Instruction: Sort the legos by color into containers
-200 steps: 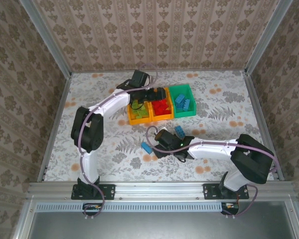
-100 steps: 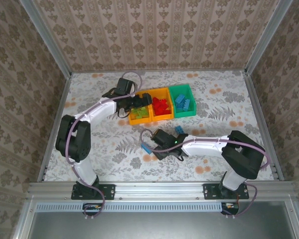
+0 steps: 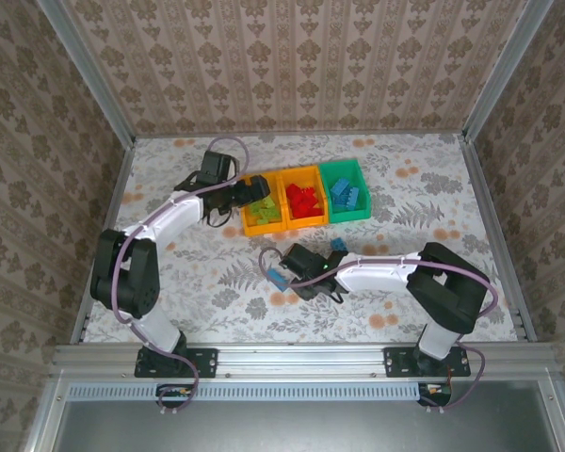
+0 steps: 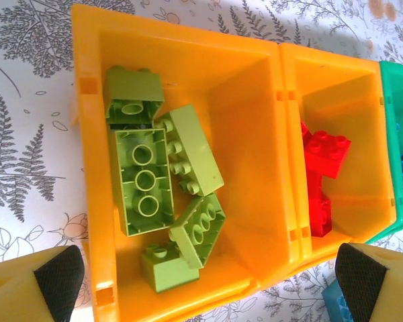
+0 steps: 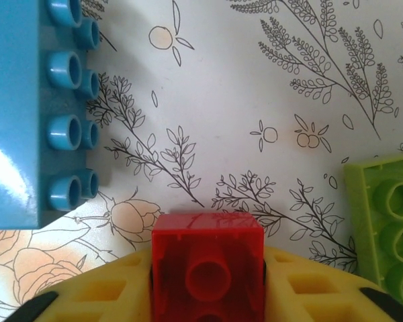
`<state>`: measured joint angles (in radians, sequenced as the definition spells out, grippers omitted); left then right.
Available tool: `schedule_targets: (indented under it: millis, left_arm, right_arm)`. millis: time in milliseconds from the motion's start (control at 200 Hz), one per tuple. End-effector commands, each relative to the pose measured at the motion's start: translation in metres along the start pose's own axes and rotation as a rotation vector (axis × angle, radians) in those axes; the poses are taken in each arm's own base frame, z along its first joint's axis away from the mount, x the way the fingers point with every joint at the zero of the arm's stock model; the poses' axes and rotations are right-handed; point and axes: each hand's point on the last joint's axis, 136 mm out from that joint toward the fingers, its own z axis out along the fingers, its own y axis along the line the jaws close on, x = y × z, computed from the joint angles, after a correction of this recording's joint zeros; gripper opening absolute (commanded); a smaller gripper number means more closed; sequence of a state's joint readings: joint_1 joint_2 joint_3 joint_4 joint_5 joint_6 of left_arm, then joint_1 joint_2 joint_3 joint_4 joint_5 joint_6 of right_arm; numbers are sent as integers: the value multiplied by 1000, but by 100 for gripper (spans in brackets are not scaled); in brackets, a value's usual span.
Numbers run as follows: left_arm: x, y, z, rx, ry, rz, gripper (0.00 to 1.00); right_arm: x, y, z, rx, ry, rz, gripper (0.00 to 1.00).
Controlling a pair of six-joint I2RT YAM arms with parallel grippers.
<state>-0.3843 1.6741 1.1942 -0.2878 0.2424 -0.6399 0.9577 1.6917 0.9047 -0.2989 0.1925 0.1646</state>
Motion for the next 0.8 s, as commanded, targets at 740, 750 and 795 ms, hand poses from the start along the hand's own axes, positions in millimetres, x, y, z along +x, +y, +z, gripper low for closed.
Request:
schedule_targets:
  millis: [740, 750, 795]
  left_arm:
    - [66, 16, -26, -144, 98, 192, 100]
    - [67, 16, -26, -143, 101, 193, 100]
    - [75, 17, -25, -144, 113, 196, 100]
  right_arm:
    - [-175, -168, -22, -133, -237, 705, 25]
    - [-175, -170, -19, -126, -230, 711, 25]
    - [-177, -179, -12, -98, -210, 731, 26]
